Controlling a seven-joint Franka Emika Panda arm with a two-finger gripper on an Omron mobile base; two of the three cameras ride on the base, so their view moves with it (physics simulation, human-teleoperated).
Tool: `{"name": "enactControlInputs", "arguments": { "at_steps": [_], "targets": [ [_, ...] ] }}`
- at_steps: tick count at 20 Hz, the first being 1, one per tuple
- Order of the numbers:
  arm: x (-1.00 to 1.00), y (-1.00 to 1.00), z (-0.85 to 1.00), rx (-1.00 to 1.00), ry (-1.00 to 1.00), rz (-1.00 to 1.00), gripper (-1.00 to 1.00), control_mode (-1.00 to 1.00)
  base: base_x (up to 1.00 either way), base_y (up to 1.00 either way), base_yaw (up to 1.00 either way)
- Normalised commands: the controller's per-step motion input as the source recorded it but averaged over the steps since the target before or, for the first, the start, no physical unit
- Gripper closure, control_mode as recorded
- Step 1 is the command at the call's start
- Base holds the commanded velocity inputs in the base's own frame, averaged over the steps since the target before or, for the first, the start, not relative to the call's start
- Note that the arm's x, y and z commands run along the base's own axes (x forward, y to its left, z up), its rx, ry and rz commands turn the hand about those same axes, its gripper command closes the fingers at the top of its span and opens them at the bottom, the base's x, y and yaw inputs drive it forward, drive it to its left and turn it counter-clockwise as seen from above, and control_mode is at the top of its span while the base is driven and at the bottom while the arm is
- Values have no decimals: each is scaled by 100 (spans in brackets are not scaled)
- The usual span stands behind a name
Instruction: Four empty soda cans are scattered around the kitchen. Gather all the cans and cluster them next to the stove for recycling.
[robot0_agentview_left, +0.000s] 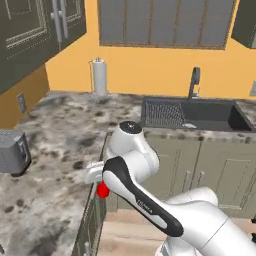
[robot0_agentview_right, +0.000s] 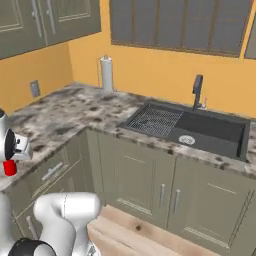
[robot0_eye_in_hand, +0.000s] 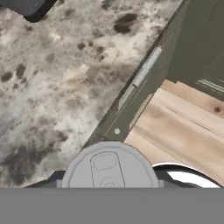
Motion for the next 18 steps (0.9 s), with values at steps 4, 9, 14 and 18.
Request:
{"name": "enactControlInputs", "arguments": {
  "at_steps": [4,9,14,18],
  "targets": [
    [0,0,0,0,0,0,100,100,0,0,-95],
    [0,0,0,0,0,0,100,100,5,-4,-82],
    [0,0,0,0,0,0,100,100,0,-1,-92],
    [0,0,0,0,0,0,100,100,2,-1,-88]
  ]
}}
